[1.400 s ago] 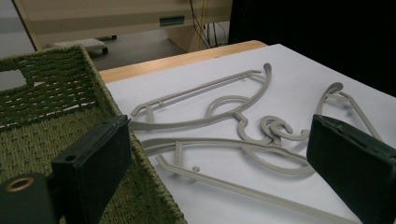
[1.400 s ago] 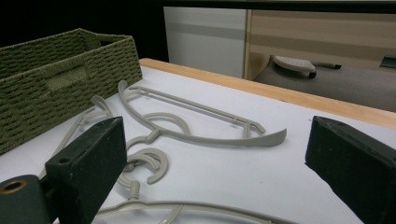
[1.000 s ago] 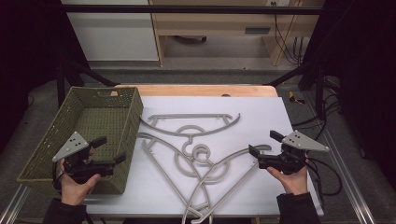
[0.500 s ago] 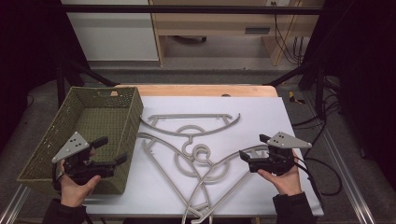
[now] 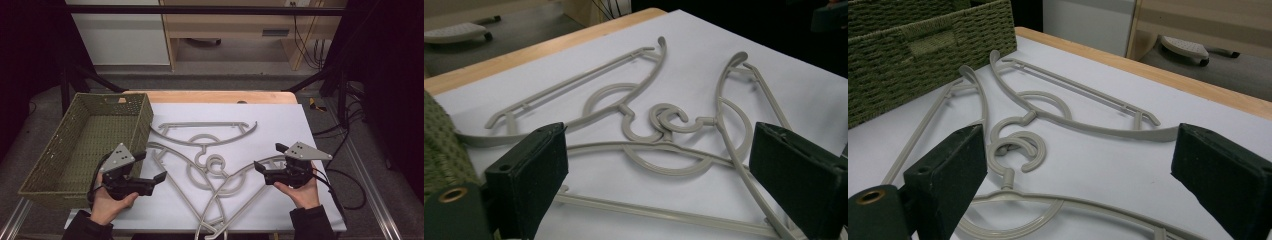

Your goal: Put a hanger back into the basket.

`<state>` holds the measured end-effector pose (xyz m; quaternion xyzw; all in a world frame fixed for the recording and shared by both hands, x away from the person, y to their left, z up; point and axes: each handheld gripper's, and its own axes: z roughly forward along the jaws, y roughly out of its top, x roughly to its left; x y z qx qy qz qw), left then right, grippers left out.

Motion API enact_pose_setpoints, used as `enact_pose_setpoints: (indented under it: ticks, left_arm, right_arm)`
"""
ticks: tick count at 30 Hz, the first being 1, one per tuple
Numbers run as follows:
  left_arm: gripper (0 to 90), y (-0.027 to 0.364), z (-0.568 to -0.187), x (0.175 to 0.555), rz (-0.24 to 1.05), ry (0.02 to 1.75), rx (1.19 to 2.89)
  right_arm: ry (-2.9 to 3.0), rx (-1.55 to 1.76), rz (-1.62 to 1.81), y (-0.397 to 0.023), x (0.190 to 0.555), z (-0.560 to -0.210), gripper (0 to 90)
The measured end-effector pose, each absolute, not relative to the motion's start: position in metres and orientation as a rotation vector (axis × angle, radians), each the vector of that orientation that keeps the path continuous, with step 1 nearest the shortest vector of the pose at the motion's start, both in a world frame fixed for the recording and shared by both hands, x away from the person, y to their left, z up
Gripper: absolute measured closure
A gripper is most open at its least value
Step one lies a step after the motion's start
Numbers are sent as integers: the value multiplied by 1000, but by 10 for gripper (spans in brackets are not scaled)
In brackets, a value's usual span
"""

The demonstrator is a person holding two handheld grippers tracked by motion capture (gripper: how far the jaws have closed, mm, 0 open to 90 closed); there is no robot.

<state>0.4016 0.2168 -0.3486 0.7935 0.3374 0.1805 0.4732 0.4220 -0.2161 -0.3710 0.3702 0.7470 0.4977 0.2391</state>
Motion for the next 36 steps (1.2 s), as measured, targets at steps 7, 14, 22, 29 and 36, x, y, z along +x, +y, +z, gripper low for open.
enact_pose_setpoints:
  ticks: [7,14,22,29,36]
  left_arm:
    - [93,189,-356,411,389,820,2028]
    - [97,158,-364,419,352,803,2114]
    - [108,131,-376,424,314,789,2168]
    - [130,103,-391,430,270,779,2236]
    - [184,82,-403,436,222,782,2284]
  right_arm:
    - [2034,1014,1363,-219,422,-371,76]
    - [2034,1013,1357,-220,422,-372,74]
    - [2027,1021,1355,-221,422,-371,71]
    - [2024,1017,1357,-223,421,-370,72]
    - [2026,1015,1360,-222,422,-370,72]
